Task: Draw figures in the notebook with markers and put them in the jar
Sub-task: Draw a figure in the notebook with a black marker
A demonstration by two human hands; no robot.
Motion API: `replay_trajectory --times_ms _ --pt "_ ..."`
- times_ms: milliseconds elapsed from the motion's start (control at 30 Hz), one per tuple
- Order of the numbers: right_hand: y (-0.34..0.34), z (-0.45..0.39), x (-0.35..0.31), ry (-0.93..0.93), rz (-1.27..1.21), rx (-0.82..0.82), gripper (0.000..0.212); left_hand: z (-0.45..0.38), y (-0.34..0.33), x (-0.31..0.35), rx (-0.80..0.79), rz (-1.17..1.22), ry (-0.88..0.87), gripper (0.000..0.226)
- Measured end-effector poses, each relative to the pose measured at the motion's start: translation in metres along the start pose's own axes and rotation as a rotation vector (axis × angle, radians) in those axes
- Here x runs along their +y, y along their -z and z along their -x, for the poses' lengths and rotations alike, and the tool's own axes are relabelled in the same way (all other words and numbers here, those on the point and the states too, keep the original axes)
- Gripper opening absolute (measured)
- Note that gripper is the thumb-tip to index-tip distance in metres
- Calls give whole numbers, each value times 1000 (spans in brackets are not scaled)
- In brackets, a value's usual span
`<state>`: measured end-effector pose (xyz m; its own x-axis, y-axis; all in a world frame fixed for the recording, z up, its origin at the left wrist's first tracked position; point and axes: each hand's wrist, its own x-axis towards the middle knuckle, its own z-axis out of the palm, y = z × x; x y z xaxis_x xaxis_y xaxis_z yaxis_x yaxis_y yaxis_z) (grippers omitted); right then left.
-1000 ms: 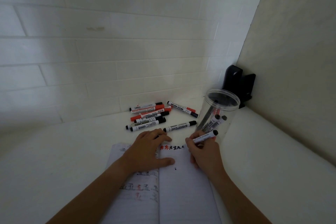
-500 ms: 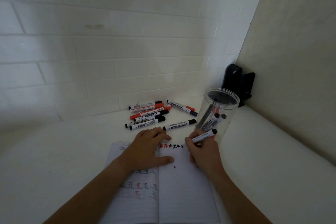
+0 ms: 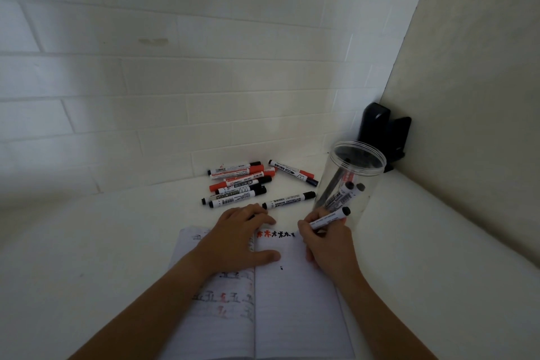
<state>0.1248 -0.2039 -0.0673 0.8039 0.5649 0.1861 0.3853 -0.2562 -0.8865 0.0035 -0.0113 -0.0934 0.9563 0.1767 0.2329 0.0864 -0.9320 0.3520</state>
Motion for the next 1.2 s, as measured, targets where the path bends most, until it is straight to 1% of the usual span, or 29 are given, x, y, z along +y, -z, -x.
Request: replay_trajectory --times_ms 267,300,400,467,567,700,867,933,1067,1200 --pt "0 1 1 23 -22 -22 18 0 0 0 0 -1 -7 76" --pt "-1 1 1 28 -23 -18 18 0 0 0 10 16 -5 72" --pt "0 1 3 47 -30 18 22 1 2 0 100 193 3 44" --pt "0 1 5 62 -39 47 23 2 1 -3 165 265 48 43" --pt "-1 0 7 84 -43 51 22 0 -4 -8 196 226 97 38" --pt "-1 2 3 131 -97 29 14 -3 -6 -11 227 222 96 29" --pt "-2 9 0 187 -215 -104 12 -1 -2 -6 279 246 100 29" --pt "-4 10 -1 188 -223 -143 10 0 0 -4 285 248 81 30" --pt "-9 8 0 182 -213 -145 4 -1 -2 -4 283 232 13 32" --pt "-8 7 1 189 -243 -144 7 -2 -3 -5 302 225 -39 33"
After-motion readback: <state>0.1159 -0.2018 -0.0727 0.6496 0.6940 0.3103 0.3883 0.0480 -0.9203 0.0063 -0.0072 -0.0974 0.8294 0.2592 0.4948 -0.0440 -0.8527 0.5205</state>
